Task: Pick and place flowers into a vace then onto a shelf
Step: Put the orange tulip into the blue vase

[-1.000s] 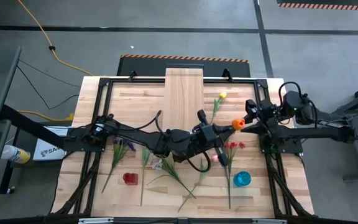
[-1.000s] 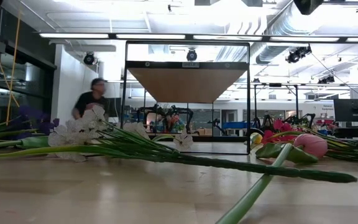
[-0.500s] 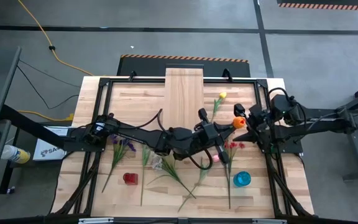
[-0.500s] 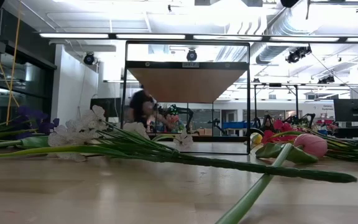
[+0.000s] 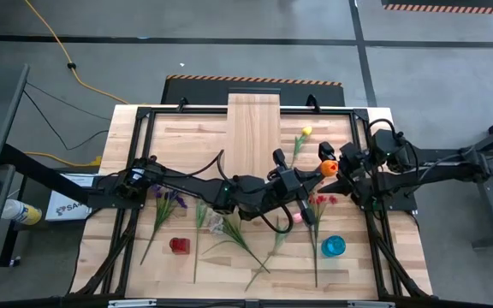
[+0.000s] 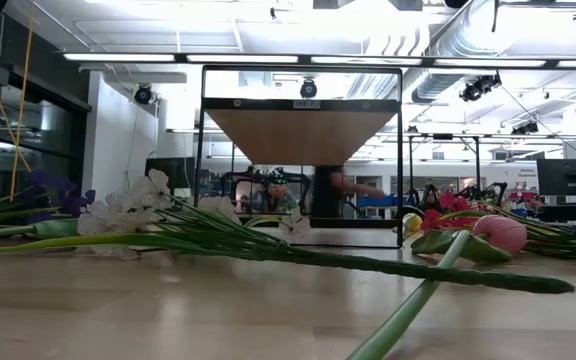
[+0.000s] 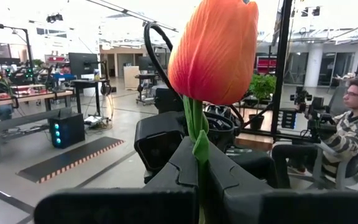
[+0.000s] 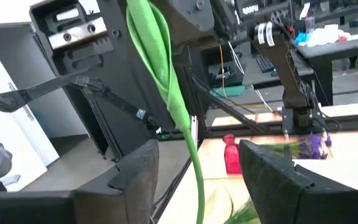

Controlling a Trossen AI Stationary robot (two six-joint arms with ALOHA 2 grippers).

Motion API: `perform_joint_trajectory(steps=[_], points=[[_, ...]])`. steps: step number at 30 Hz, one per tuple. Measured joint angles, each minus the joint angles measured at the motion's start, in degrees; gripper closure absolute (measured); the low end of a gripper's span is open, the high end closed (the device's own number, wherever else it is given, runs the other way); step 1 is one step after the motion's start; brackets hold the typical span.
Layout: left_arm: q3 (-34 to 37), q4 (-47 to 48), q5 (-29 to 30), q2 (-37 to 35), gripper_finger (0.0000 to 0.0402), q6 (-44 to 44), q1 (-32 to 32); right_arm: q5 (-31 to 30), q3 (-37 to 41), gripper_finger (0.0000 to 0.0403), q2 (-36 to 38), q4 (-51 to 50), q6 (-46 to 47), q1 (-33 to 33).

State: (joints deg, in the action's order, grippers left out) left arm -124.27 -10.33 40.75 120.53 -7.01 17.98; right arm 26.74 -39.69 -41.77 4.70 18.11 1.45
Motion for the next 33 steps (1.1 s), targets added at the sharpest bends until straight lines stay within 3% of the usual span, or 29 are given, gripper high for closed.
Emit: perform_joint_trajectory(steps=[6, 14, 33], points=[[0.0, 0.0, 0.0, 0.0, 0.0372, 0.0, 0.0, 0.0, 0.0, 0.0191, -0.7, 0.7, 0.1, 0.0], [0.0, 0.0, 0.3, 0.0, 0.0372, 0.1, 0.0, 0.0, 0.0, 0.0223, -0.6, 0.8, 0.0, 0.0], [0.0, 0.1, 0.4, 0.0, 0.0372, 1.5, -0.1, 0.7, 0.0, 0.0394, -0.6, 3.7, -0.2, 0.0]])
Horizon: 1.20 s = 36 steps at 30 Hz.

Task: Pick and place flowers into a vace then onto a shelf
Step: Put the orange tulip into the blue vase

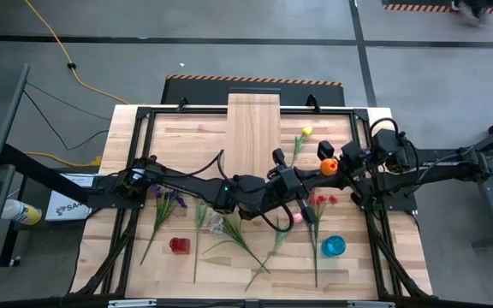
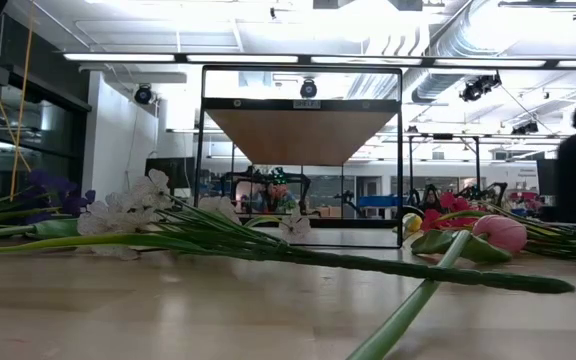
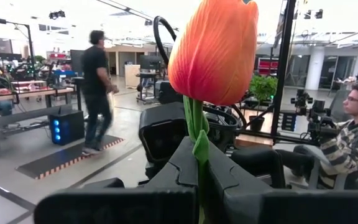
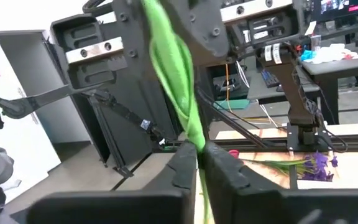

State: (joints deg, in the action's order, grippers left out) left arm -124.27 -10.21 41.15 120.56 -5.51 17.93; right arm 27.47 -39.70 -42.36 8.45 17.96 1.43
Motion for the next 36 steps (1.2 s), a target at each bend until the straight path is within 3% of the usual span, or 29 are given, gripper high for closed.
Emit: perform_joint_trajectory(steps=[23, 36], points=[[0.0, 0.1, 0.1, 0.4, 0.0367, 1.5, 0.0, -0.1, 0.0, 0.0401, 0.0, -0.1, 1.2, 0.0], [0.0, 1.2, -0.1, 0.5, 0.0287, 1.4, 0.1, -0.1, 0.0, 0.0403, 2.2, 0.1, 1.2, 0.0]])
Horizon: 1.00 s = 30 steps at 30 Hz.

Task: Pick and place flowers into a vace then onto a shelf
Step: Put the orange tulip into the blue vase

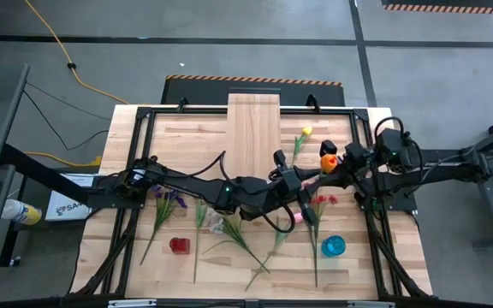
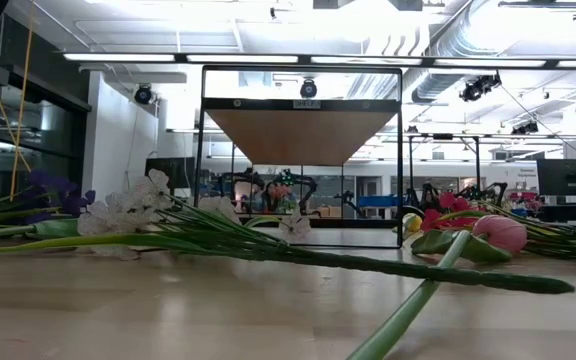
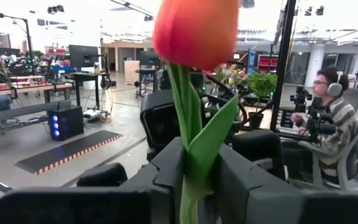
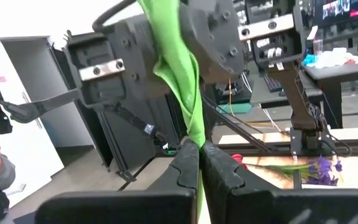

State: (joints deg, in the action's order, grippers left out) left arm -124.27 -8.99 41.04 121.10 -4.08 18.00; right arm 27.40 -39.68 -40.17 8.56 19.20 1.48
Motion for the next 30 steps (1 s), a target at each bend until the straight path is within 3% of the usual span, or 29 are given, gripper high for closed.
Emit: perform_joint_trajectory(steps=[10, 30], points=[[0.0, -1.7, -1.7, 0.1, 0.0267, -0.1, 0.1, -1.1, 0.0, 0.0403, 4.7, -3.3, -0.2, 1.1], [0.0, -4.3, -2.9, -1.4, 0.0266, -0.8, 0.0, -0.8, 0.0, 0.0402, 13.2, -11.2, -1.2, 5.9]])
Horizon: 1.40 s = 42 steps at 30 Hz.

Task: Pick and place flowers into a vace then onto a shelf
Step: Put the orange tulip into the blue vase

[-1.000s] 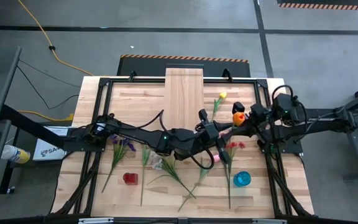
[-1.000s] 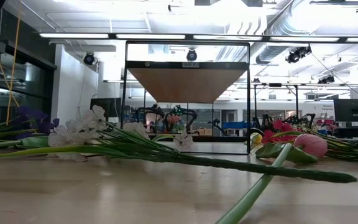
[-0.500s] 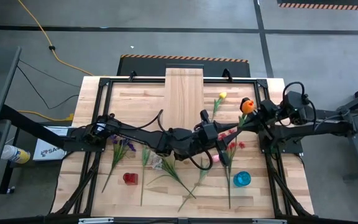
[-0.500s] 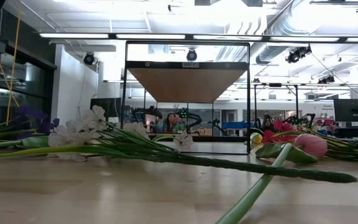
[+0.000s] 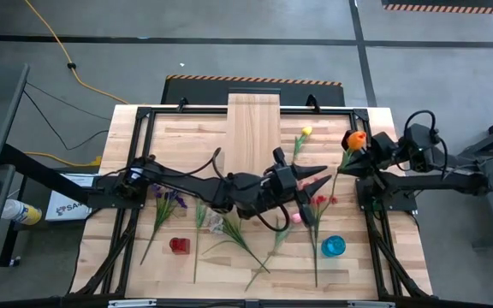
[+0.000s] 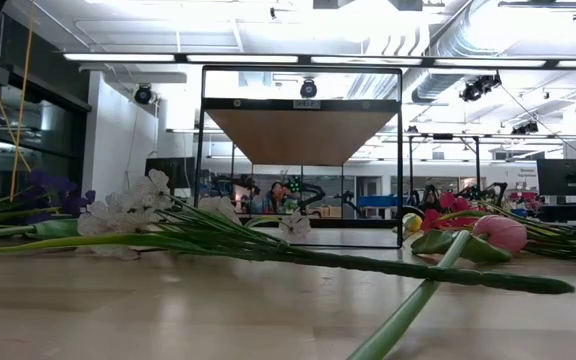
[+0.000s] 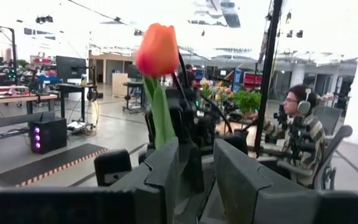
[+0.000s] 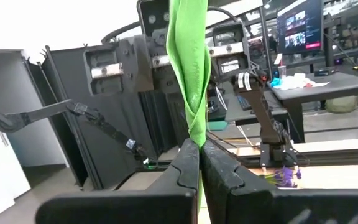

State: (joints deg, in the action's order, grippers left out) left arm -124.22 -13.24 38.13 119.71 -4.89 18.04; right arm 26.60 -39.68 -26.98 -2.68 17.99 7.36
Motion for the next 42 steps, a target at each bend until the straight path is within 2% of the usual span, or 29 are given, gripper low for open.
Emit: perform_joint_trajectory(steps=[10, 24, 31, 34, 39, 42], points=[[0.0, 0.2, 0.0, 0.1, 0.0267, 0.0, 0.0, 1.4, 0.0, 0.0402, 2.9, -2.9, -0.1, 0.1], [0.0, 0.2, 0.0, 0.1, 0.0268, 0.0, 0.0, 15.7, 0.0, 0.0403, 5.0, -4.1, 0.5, 0.1], [0.0, 3.2, 0.0, 0.0, 0.0268, 0.0, 0.0, 19.1, 0.0, 0.0403, 5.0, -7.8, 1.3, 0.1], [0.0, 7.3, 0.1, -0.9, 0.0268, 0.1, 0.3, 21.0, 0.0, 0.0403, 5.0, -8.2, 1.3, 0.1], [0.0, 13.0, 3.7, -2.6, 0.0268, 0.2, 1.7, 24.4, 0.0, 0.0403, 5.8, -8.6, 1.6, 0.0], [0.0, 16.0, 8.5, -3.7, 0.0268, 0.1, 3.2, 24.4, 0.0, 0.0403, 6.5, -8.9, 1.5, 0.0]])
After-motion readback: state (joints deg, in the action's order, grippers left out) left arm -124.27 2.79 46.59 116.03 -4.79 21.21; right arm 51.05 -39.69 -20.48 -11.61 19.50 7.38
